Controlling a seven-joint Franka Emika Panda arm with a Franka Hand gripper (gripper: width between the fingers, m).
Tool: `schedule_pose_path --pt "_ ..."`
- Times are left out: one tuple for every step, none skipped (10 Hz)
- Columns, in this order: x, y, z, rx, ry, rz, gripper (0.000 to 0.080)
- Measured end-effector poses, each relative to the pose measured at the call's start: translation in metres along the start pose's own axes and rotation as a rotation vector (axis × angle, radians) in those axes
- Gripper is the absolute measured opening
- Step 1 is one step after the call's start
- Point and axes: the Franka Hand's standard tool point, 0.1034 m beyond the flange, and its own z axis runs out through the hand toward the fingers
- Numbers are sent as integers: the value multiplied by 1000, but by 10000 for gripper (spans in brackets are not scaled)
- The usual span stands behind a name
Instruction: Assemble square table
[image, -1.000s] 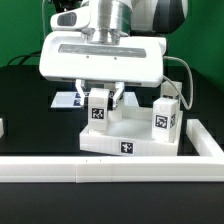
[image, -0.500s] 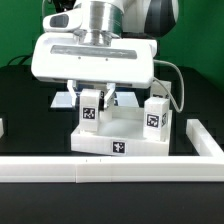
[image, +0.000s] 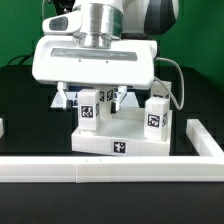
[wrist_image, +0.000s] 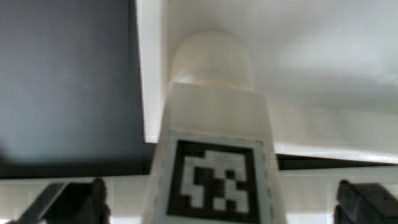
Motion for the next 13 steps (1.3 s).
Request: schedule_pose_path --pt "1 0 -3 10 -26 4 648" --pt "6 2 -8 11 -22 7 648" --pt "11 10 -15 11 -27 9 649" --pt "15 12 -21 20 -41 19 649" --pt "20 13 -26 25 -42 24 649" --pt "17 13 -24 22 -41 22 649" --pt "14 10 -22 32 -70 22 649" --pt "15 10 -22 33 -71 23 649" --pt "12 7 -20 44 -103 24 649" --pt "8 3 -16 70 -185 36 649" --pt "9 -3 -14 100 -278 45 649" --pt "13 -4 -15 120 -341 52 649" --pt "14 -4 -14 129 -377 51 649"
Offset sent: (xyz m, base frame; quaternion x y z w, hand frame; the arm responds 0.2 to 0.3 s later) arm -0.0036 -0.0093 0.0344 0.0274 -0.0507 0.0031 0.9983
